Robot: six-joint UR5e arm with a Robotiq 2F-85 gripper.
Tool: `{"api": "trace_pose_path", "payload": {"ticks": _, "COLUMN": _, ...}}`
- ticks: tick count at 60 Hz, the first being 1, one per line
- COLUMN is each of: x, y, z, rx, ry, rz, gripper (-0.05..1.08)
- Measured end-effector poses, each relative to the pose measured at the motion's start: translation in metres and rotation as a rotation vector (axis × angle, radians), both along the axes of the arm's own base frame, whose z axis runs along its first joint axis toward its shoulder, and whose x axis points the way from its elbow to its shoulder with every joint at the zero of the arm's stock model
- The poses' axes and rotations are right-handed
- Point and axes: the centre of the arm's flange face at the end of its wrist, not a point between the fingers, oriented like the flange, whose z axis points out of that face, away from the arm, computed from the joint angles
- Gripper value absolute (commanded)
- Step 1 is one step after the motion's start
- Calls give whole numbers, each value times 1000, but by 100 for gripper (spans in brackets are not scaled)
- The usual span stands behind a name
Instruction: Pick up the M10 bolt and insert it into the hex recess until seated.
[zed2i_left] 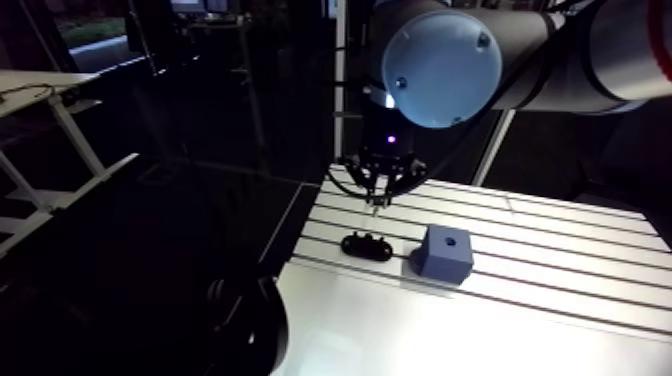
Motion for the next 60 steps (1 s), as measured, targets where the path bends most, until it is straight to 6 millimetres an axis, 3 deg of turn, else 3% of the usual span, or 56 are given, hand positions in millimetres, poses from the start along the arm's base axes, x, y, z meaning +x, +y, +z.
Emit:
{"api": "trace_pose_path", "payload": {"ticks": 33, "x": -36, "y": 33, "z": 59, "rx": 9, "ry": -57, "rz": -72, "gripper": 102}}
{"api": "trace_pose_path", "payload": {"ticks": 60, "x": -43, "y": 42, "z": 88, "rx": 24, "ry": -111, "rz": -76, "gripper": 104}}
